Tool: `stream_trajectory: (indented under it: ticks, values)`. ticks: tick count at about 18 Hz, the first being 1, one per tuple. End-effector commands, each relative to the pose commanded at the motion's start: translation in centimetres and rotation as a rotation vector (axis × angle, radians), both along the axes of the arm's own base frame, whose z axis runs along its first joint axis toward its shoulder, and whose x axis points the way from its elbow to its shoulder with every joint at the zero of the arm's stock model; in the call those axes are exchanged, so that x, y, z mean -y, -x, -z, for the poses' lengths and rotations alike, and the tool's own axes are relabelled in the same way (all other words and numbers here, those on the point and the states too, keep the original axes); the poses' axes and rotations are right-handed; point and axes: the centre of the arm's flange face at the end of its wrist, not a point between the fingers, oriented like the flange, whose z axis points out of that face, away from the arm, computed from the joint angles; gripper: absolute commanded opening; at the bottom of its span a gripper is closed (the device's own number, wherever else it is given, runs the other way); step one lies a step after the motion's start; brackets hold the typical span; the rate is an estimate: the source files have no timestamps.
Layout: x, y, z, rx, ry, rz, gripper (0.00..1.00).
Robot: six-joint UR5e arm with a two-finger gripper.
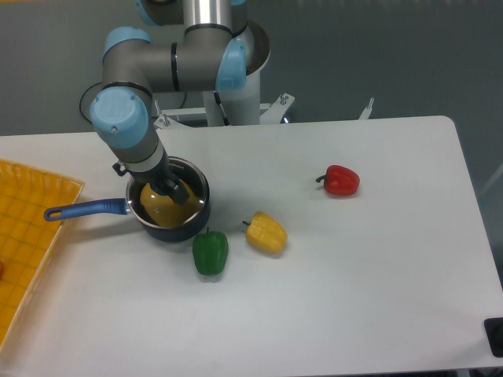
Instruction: Close the pot lid
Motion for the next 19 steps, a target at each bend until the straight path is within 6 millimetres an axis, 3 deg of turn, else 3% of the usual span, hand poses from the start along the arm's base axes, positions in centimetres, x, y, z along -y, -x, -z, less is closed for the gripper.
stream_trajectory:
  ticks: [9,14,19]
  values:
    - [-4.1,3.6,-6.3,-0.111,-0.106,0.018,1.0]
    - [-3.0,7.2,-7.1,-0.136,-0.092,0.126,1.0]
    - [-0.9,9.9,-8.5,-0.157,-0.09,0.099,1.0]
